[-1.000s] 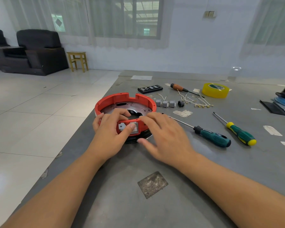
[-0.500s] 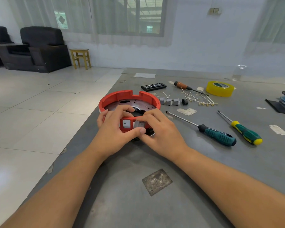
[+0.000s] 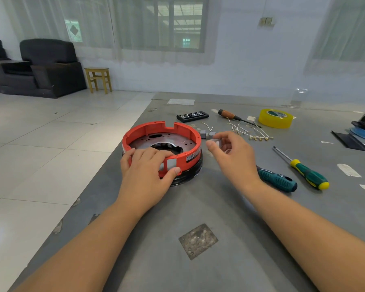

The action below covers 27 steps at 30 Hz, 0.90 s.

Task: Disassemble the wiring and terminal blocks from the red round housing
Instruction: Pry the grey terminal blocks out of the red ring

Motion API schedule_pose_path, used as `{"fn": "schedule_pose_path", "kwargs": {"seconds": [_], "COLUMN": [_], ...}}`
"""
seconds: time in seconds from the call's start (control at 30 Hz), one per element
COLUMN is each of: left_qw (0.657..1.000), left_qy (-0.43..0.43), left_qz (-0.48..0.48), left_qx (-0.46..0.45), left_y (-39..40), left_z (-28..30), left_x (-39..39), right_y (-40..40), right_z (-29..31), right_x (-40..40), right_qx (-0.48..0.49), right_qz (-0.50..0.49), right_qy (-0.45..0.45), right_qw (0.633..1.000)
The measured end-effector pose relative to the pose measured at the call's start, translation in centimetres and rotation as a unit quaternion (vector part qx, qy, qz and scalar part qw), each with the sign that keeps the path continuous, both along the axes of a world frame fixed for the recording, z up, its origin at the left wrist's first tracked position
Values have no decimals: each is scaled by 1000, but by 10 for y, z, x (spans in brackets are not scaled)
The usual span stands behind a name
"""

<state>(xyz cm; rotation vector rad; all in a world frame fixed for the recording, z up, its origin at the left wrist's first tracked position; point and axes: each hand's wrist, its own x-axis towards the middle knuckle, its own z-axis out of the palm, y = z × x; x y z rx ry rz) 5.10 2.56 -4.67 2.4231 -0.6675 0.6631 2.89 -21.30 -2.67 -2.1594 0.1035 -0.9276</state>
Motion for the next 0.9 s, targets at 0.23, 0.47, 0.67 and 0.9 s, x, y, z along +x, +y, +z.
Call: {"fn": "schedule_pose_path", "kwargs": {"seconds": [0.23,0.47,0.67,0.9], "left_qw": [999,997,996,997], "left_qy": [-20,-30,-44,-40], "left_qz": [43,66,75,65], "left_qx": [-2,-10,-9,-21], "left_y": [-9,-13,-14,-13], "left_z": [-6,-11,-15,-15], "left_x": [5,16,16,16], "right_y": [-26,-33,-26,-28], "right_z": [28,37,24,13], "right_x": [76,152,189,196], "right_qx": [-24,-166,-235,-303], "right_qz": [-1,16,-6,-32], "right_qy": [112,213,264,299], "right_qw": [993,963,935,904]}}
